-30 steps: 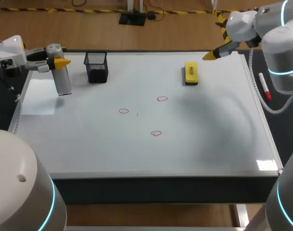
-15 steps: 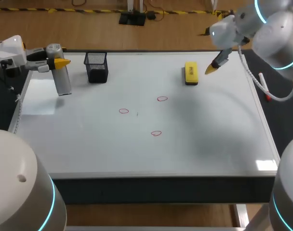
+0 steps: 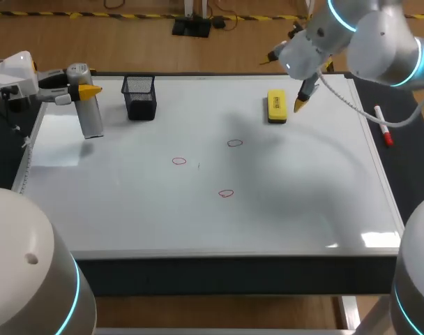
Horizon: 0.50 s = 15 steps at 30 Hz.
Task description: Pick up the inspection probe, press it on each red-marked spot on the whiteboard one by one, put down the probe, pick up the eraser, and wipe off all the red marks.
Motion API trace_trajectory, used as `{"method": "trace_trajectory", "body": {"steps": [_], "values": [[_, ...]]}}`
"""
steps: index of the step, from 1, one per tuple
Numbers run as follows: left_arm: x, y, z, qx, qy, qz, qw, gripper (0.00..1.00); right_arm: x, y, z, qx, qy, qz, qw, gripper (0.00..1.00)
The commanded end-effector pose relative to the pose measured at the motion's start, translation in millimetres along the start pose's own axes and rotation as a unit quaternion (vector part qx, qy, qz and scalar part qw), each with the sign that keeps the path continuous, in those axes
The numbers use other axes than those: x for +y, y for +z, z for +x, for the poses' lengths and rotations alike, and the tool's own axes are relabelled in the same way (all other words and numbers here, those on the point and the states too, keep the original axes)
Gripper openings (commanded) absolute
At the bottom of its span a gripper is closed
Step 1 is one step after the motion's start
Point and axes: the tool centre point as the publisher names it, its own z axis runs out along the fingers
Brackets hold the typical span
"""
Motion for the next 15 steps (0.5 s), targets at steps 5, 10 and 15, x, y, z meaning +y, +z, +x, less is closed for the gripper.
{"method": "trace_trajectory", "body": {"steps": [5,10,15], "values": [[-1.0,0.1,1.1,-0.002,0.001,0.0,1.0,0.0,-2.4,-1.5,-0.3,0.102,-0.234,-0.062,0.965,1.0],[-1.0,0.1,1.1,-0.002,0.001,0.0,1.0,0.0,-1.9,-1.9,-2.4,0.098,-0.225,-0.055,0.968,1.0],[-1.0,0.1,1.1,-0.002,0.001,0.0,1.0,0.0,-1.9,-1.9,-2.4,0.098,-0.225,-0.055,0.968,1.0]]}}
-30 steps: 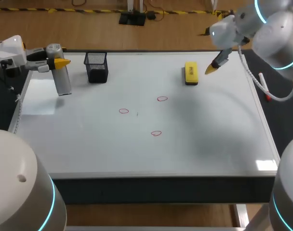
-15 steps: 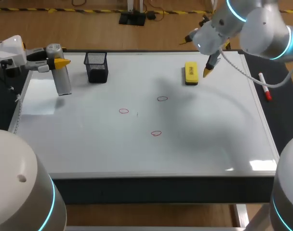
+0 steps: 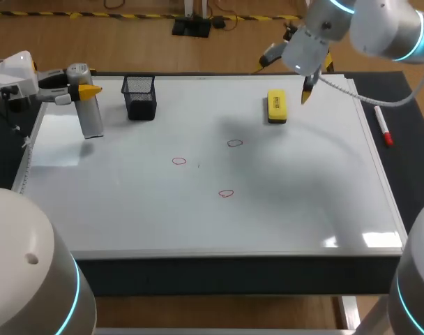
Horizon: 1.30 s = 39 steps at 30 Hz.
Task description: Pick up the inspection probe, press it on each red-marked spot on the whiteboard one by one, put down the probe, pick up the eraser, and wipe off all the red marks.
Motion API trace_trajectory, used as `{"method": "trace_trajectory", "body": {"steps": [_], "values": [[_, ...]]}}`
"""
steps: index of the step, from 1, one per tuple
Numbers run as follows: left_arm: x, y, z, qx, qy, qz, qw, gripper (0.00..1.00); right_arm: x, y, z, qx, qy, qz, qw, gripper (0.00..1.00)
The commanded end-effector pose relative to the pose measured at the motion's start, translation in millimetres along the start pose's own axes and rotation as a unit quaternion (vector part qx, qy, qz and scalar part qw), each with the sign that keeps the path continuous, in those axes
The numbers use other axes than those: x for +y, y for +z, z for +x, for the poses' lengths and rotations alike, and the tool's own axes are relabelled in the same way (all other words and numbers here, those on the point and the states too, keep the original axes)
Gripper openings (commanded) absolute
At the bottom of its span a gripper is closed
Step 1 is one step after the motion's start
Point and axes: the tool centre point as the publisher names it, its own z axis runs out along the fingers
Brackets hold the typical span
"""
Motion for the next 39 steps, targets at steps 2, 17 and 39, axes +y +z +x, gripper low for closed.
{"method": "trace_trajectory", "body": {"steps": [2,17,39], "values": [[-1.0,0.0,1.1,-0.002,0.001,0.0,1.0,0.0,-4.5,-2.2,-1.7,0.023,-0.004,-0.008,1.0,1.0],[-1.0,0.0,1.1,-0.002,0.001,0.0,1.0,0.0,-6.3,19.4,4.8,0.078,-0.047,-0.023,0.996,1.0],[-1.0,0.0,1.1,-0.002,0.001,0.0,1.0,0.0,-37.0,62.9,30.9,0.16,-0.106,-0.007,0.981,1.0]]}}
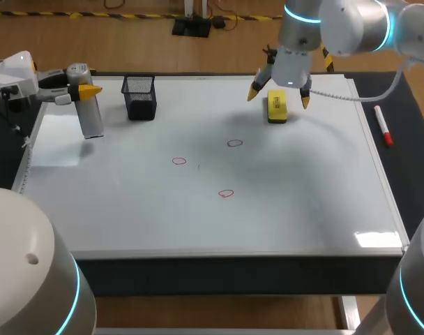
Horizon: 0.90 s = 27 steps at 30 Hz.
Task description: Pick up the inspection probe, press it on each red-marked spot on the whiteboard one by one, put down the probe, pick up the eraser, and wipe off all the red marks.
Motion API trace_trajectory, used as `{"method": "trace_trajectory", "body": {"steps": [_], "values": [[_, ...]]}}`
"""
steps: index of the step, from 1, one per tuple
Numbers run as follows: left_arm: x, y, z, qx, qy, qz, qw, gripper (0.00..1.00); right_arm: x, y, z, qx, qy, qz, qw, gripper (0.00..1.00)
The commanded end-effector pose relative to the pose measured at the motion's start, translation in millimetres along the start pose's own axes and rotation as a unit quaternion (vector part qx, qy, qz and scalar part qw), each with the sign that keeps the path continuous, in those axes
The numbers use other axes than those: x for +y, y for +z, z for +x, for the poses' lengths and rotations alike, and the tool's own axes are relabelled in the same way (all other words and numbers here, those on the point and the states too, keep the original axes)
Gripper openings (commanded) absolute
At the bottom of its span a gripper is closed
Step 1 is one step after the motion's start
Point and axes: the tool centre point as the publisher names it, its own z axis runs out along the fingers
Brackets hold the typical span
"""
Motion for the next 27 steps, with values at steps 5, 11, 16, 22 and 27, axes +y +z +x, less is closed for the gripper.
{"method": "trace_trajectory", "body": {"steps": [5,11,16,22,27], "values": [[-0.9,0.1,1.1,-0.001,0.001,0.0,1.0,0.0,-14.6,4.2,-1.2,0.02,-0.009,-0.002,1.0,1.0],[-0.9,0.1,1.1,-0.001,0.001,0.0,1.0,0.0,-20.0,7.7,0.7,0.036,-0.016,-0.006,0.999,1.0],[-0.9,0.1,1.1,-0.001,0.001,0.0,1.0,0.0,-25.4,9.9,2.5,0.034,-0.008,-0.008,0.999,1.0],[-0.9,0.1,1.1,-0.001,0.001,0.0,1.0,0.0,-24.0,14.5,3.5,0.033,-0.007,-0.013,0.999,1.0],[-0.9,0.1,1.1,-0.001,0.001,0.0,1.0,0.0,-21.8,16.9,4.1,0.038,-0.008,-0.013,0.999,1.0]]}}
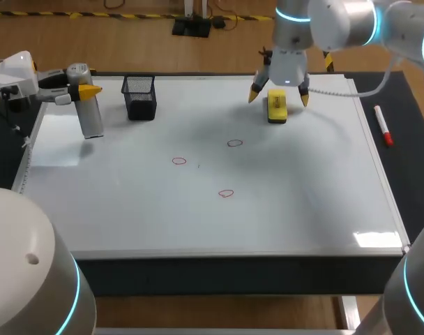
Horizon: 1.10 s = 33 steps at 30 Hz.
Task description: Pick up the inspection probe, press it on each red-marked spot on the whiteboard one by one, put down the probe, pick up the eraser, and wipe off all the red marks.
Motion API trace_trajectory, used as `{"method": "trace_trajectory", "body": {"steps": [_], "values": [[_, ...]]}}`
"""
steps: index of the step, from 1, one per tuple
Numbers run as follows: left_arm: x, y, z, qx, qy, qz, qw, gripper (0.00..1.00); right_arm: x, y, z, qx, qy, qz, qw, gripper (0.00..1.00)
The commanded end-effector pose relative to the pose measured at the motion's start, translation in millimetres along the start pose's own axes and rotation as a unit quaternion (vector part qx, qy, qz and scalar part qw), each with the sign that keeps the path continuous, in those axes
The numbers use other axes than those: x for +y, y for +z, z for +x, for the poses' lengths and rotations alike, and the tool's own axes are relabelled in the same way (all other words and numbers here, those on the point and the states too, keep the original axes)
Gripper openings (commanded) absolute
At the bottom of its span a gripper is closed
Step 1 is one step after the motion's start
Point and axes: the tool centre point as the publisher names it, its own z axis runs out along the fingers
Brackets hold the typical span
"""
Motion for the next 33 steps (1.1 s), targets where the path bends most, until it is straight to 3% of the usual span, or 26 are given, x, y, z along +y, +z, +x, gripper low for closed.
{"method": "trace_trajectory", "body": {"steps": [1,3,5,6,22,33], "values": [[-0.9,0.1,1.1,-0.001,0.001,0.0,1.0,0.0,-0.6,0.6,-0.5,0.007,0.002,0.001,1.0,0.98],[-0.9,0.1,1.1,-0.001,0.001,0.0,1.0,0.0,-1.5,1.6,0.4,0.007,0.006,0.002,1.0,0.47],[-0.9,0.1,1.1,-0.001,0.001,0.0,1.0,0.0,-1.5,1.6,1.4,0.005,0.009,0.002,1.0,0.04],[-0.9,0.1,1.1,-0.001,0.001,0.0,1.0,0.0,-1.0,0.5,2.4,0.005,0.009,0.003,1.0,0.0],[-0.9,0.1,1.1,-0.001,0.001,0.0,1.0,0.0,14.7,-34.0,15.4,0.004,0.032,0.027,0.999,0.0],[-0.9,0.1,1.1,-0.001,0.001,0.0,1.0,0.0,17.7,-42.4,62.4,-0.012,0.083,0.016,0.996,0.0]]}}
